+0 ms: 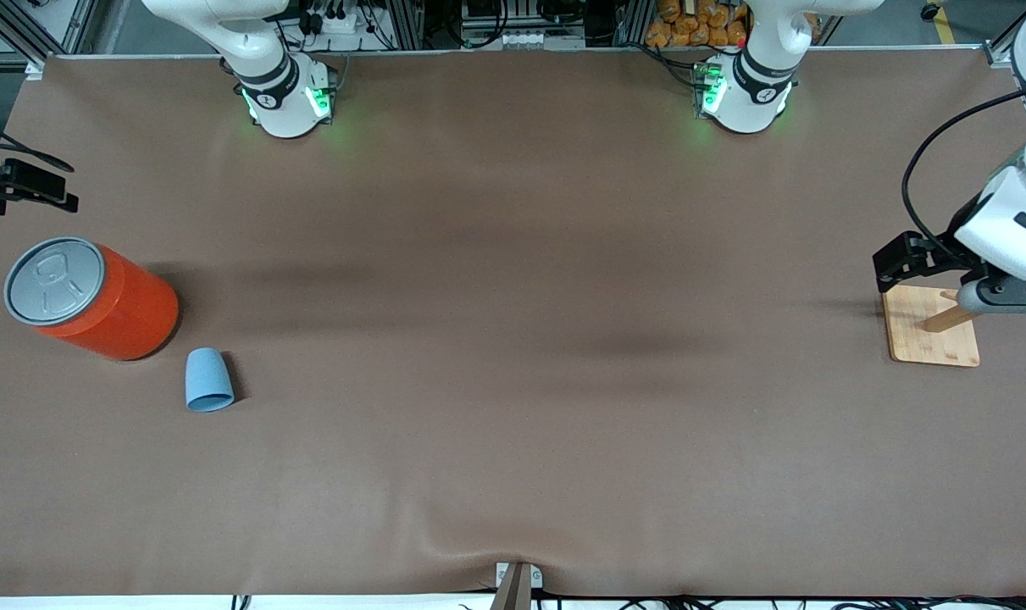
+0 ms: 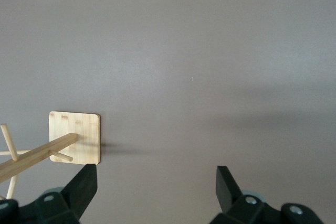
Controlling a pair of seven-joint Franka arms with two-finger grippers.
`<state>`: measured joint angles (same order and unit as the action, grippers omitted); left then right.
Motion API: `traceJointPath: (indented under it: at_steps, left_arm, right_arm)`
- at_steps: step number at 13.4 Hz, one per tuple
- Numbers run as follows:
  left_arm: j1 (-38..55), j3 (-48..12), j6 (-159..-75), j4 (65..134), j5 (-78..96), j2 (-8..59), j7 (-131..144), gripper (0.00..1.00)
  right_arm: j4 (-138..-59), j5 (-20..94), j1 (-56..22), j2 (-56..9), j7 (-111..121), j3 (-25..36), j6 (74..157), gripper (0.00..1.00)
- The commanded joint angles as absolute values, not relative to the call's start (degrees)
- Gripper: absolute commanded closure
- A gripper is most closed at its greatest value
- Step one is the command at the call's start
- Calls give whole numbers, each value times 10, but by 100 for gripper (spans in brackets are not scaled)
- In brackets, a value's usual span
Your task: Flip cup
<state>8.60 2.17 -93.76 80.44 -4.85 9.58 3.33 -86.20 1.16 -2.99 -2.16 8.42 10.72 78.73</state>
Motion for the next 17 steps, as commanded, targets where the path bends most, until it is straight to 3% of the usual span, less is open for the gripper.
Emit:
traceJointPath:
  at_steps: [1,17]
  left_arm:
    - [75,19,-933,805,-41,86,19,0]
    - [64,9,-925,799,-29,78,11,0]
  right_arm:
    - [-863,12,-26,-16,91,104,792,0]
    - [-873,29,-30,-48,92,104,826,0]
